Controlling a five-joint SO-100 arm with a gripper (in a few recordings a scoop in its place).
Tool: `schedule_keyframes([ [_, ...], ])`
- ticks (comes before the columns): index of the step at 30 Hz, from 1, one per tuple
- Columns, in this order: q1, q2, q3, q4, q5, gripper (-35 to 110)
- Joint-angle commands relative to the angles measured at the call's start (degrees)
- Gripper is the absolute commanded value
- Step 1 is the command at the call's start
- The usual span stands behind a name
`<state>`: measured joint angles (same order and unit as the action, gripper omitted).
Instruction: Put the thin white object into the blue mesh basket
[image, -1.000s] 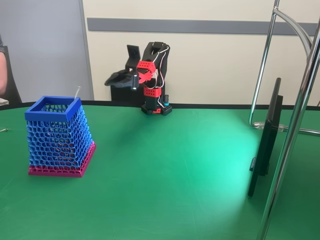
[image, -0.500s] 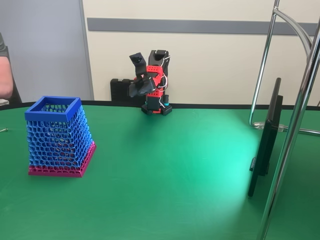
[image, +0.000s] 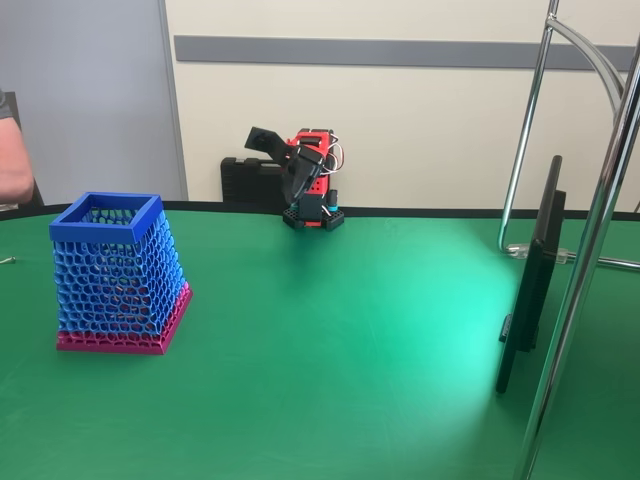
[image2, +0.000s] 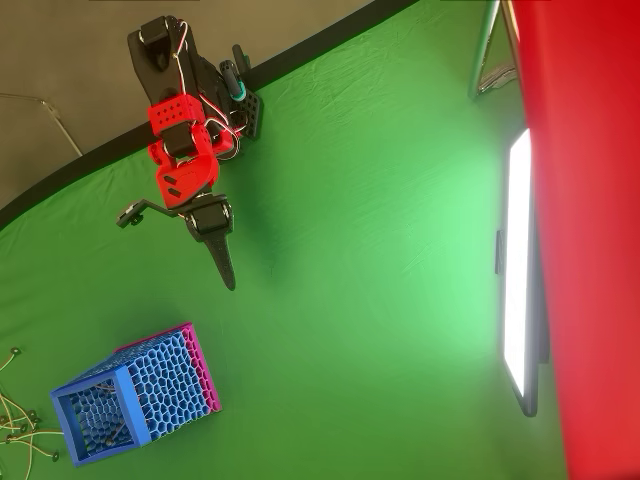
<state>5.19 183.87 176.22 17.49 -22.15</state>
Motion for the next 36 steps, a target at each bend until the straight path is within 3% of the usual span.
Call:
schedule_keyframes([
  [1,-1.1,3.9,0.4,7.0,7.0,1],
  [14,-2.0,6.6,0.4,22.8,17.3,1],
  [28,-3.2,6.7,0.4,31.9,22.6,1],
  [36,-3.3,6.7,0.4,32.0,22.7,1],
])
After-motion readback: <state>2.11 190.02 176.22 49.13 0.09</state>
